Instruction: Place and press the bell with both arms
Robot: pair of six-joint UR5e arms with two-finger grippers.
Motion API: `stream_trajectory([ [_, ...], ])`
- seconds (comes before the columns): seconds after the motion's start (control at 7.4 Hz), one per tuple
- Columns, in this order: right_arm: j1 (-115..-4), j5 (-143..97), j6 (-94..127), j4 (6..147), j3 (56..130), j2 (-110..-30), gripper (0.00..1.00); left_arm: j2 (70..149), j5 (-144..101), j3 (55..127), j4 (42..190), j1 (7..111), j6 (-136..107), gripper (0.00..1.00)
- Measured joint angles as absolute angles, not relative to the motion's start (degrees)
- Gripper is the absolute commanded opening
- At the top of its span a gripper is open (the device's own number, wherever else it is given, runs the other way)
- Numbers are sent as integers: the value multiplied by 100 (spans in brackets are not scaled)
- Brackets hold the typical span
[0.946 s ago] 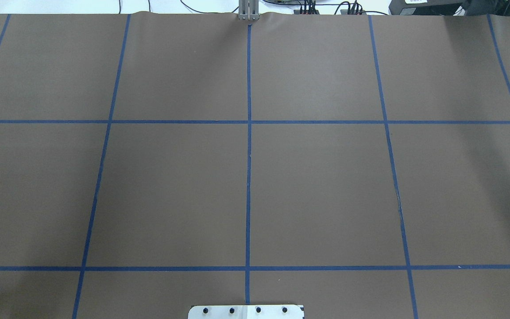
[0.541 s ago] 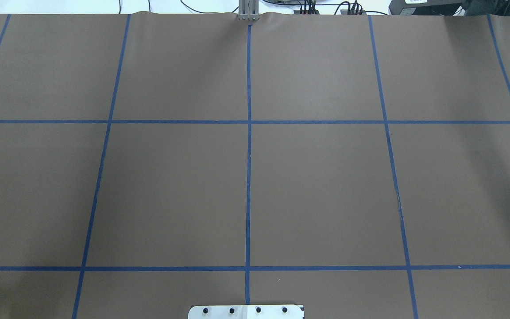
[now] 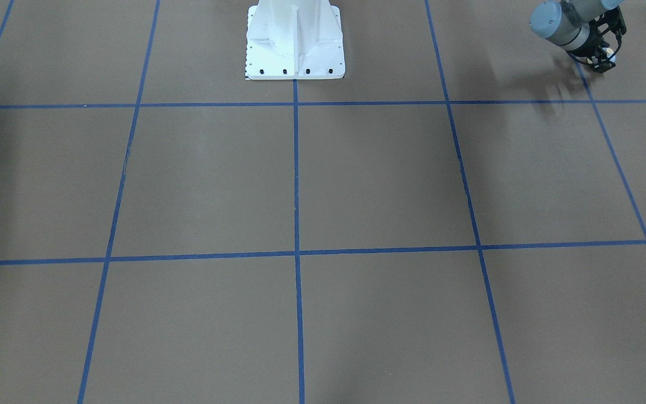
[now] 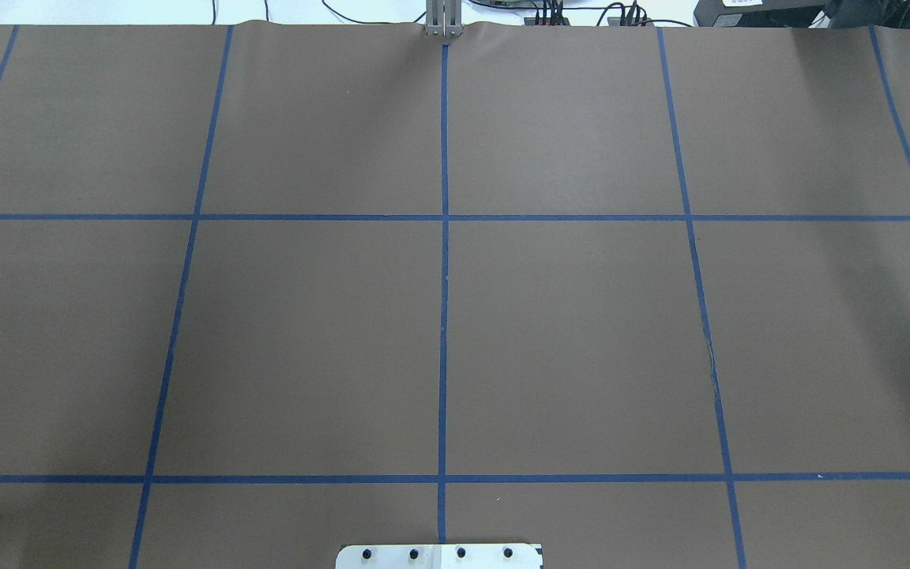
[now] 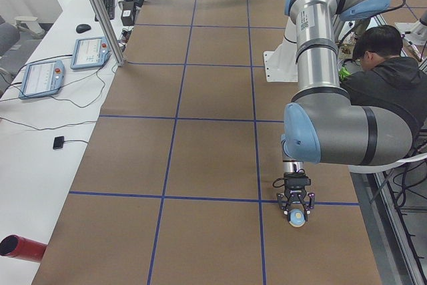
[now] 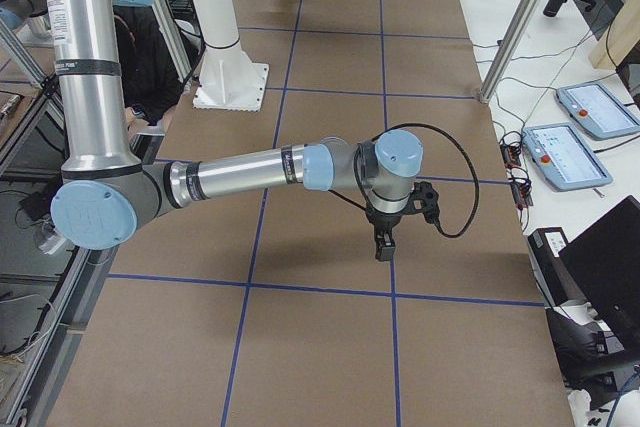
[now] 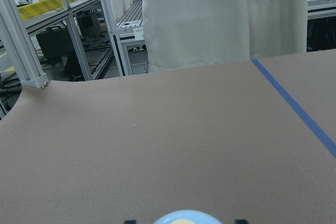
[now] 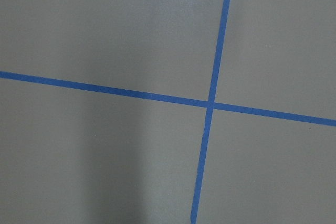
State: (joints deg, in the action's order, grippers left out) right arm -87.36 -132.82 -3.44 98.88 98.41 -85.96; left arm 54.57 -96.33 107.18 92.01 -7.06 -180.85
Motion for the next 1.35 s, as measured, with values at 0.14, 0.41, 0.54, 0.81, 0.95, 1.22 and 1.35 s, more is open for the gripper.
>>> stream_trajectory([
  [0.14, -8736, -13288, -343, 9889, 9847, -8597, 100, 5347, -9631, 10763, 9192, -664, -18038, 0],
  [0.41, -8736, -13296, -343, 9894, 9864, -8602, 100, 5241, -9626, 10892, 9179, -252, -17371, 0],
  [0.54, -8736, -13297, -343, 9891, 9867, -8599, 100, 5241, -9613, 10976, 9163, 164, -16806, 0],
  [0.81, -8736, -13296, -343, 9888, 9870, -8596, 100, 5316, -9415, 11303, 9125, 1119, -15456, 0],
  [0.95, -8736, -13302, -344, 9887, 9878, -8596, 100, 5616, -9182, 11455, 8948, 1869, -14543, 0],
  [1.22, -8736, -13341, -339, 9882, 9897, -8604, 100, 7162, -8545, 11448, 7839, 3425, -12409, 0],
  [1.35, -8736, -13343, -336, 9880, 9888, -8629, 100, 7876, -8284, 11343, 7378, 3790, -11591, 0],
])
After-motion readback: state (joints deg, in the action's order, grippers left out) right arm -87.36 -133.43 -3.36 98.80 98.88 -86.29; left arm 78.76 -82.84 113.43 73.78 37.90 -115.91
